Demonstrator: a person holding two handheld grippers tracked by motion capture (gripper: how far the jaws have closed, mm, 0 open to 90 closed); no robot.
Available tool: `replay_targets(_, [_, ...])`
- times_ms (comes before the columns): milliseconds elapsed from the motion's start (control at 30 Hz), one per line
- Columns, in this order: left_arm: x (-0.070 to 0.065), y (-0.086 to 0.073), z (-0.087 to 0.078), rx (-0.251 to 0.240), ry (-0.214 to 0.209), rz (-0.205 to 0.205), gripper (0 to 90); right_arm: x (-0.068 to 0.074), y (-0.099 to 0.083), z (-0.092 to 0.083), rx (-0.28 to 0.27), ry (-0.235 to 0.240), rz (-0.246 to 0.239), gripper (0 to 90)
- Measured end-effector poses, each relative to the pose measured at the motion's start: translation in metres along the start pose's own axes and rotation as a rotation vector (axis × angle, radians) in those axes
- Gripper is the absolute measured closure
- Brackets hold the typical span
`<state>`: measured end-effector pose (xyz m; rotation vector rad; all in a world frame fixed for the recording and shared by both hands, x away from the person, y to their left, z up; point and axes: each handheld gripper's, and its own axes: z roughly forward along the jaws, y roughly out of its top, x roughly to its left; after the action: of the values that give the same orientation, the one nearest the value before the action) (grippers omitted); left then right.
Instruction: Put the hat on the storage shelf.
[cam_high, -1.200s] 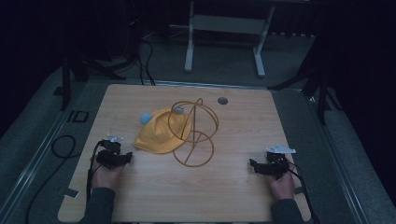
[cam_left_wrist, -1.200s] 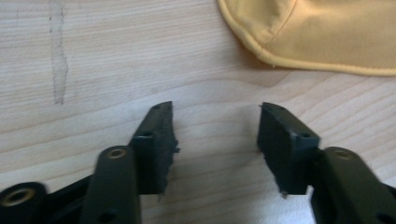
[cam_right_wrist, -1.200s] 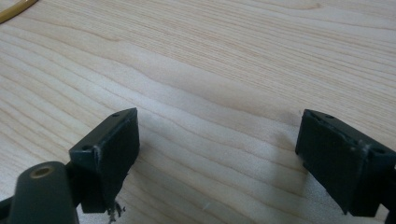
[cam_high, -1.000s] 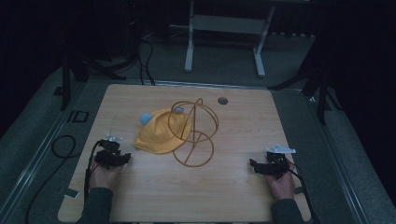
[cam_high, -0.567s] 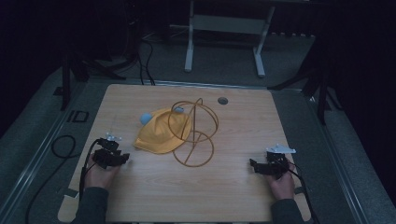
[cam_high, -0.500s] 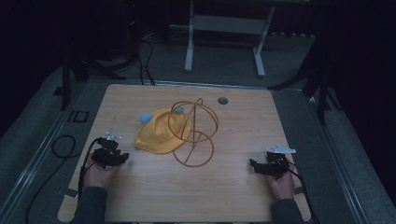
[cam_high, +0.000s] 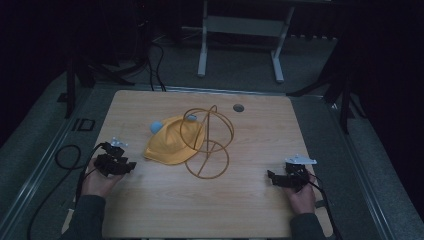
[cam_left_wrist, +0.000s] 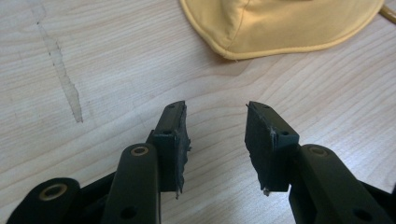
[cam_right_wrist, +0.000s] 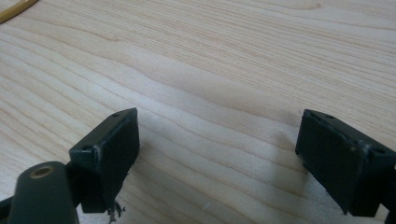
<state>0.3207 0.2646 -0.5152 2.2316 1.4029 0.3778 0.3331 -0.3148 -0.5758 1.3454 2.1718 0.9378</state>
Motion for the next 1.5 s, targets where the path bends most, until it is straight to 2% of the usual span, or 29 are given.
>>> replay_targets(133, [0.000, 0.003, -0.002, 0.001, -0.009, 0.013, 57.5, 0.000, 0.000, 0.000, 0.000, 0.000, 0.000, 13.5])
replay_targets(500, [0.003, 0.014, -0.009, 0.017, -0.045, 0.085, 57.4, 0.000, 0.000, 0.000, 0.000, 0.000, 0.000, 13.5])
replay_targets(900, [0.006, 0.022, -0.017, 0.022, -0.081, 0.116, 57.5, 0.000, 0.000, 0.000, 0.000, 0.000, 0.000, 13.5])
replay_targets(1500, [0.005, 0.038, -0.025, 0.022, -0.101, 0.174, 56.4, 0.000, 0.000, 0.000, 0.000, 0.000, 0.000, 13.5])
